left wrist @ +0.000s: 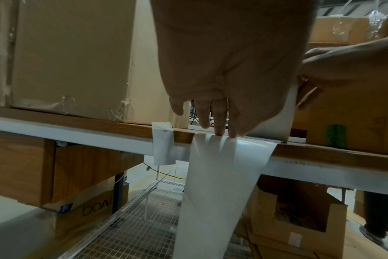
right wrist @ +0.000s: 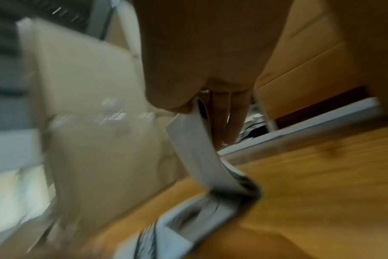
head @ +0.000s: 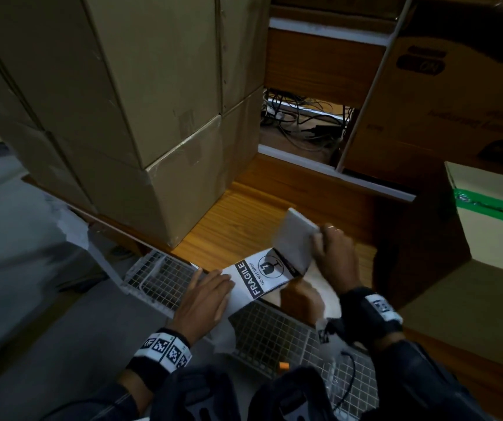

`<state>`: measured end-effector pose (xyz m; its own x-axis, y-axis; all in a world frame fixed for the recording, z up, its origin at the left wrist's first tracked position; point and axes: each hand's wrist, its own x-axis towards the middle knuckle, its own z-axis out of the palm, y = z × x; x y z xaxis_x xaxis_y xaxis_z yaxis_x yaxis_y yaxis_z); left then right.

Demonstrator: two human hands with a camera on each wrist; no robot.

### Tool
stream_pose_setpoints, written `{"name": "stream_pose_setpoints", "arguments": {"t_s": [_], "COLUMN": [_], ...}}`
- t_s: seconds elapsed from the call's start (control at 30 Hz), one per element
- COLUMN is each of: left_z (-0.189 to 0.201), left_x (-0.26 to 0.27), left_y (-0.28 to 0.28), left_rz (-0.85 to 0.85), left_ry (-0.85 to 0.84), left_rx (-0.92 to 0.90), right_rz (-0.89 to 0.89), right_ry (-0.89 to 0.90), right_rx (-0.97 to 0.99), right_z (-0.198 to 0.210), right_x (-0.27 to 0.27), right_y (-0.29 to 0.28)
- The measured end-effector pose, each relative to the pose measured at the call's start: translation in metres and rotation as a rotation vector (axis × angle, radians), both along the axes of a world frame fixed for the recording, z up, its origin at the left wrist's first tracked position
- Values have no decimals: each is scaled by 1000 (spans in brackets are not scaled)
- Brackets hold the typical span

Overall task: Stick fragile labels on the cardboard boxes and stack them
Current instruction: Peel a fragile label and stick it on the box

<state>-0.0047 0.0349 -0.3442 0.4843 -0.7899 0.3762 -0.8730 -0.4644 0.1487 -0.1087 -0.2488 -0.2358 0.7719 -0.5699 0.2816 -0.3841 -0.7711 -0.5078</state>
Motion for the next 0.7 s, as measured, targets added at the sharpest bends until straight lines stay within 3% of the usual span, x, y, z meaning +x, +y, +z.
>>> {"name": "stream_pose_setpoints", "arguments": {"t_s": [0.1, 0.3, 0.37, 0.43, 0.5, 0.57, 0.7], "left_z": [3, 6, 4, 1, -2, -3, -2], "left_x": [3, 4, 3, 1, 1, 2, -3], "left_y": [2, 2, 1, 1, 0, -1, -2], "left_rz": [35, 62, 82, 95, 105, 109, 133], "left_ry": [27, 8, 26, 65, 93, 111, 147], "left_rx": [-23, 15, 13, 17, 30, 48, -31], "right_rz": [-173, -311, -333, -317, -184, 60, 502], "right_ry": [-43, 159, 207, 211, 126, 25, 132], "right_rx": [142, 350, 334, 194, 49, 24, -33], "right_z": [-9, -51, -57, -59, -57, -57, -59], "right_x": [3, -7, -12, -12, -12, -8, 2], "right_y": [-41, -76, -75, -67, -44, -10, 63]}}
